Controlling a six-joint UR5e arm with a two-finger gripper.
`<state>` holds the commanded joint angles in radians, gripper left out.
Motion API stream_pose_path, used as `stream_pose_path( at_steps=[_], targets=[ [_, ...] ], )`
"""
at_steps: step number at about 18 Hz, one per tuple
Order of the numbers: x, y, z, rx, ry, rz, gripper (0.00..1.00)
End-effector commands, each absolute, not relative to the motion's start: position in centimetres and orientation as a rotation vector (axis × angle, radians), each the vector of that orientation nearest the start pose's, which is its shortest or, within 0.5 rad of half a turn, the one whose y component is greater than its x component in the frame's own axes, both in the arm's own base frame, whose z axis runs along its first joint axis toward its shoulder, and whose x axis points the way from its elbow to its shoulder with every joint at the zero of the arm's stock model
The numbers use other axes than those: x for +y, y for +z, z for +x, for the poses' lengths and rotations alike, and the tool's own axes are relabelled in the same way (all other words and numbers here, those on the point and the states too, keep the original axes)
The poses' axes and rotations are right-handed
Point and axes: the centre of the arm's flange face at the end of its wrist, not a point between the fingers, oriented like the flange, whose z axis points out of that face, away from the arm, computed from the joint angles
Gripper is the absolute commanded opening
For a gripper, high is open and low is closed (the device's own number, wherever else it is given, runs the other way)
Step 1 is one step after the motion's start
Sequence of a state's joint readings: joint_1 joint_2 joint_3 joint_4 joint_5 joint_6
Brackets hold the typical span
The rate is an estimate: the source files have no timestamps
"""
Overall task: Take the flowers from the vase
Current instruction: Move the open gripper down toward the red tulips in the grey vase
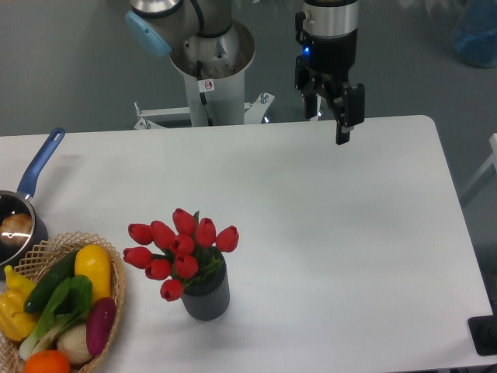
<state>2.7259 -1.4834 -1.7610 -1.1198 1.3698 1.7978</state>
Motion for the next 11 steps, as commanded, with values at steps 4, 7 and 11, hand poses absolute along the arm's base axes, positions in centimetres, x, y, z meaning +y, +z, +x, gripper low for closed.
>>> stream_pose_path(
  at_steps=[4,7,11],
  targets=[
    [33.5,48.6,-37.6,0.945,0.473,-2.71,1.0],
    [34.8,48.3,-36.8,0.984,0.458,-2.692,1.0],
    [35.8,46.2,-36.3,0.94,0.427,-2.635,1.0]
  ],
)
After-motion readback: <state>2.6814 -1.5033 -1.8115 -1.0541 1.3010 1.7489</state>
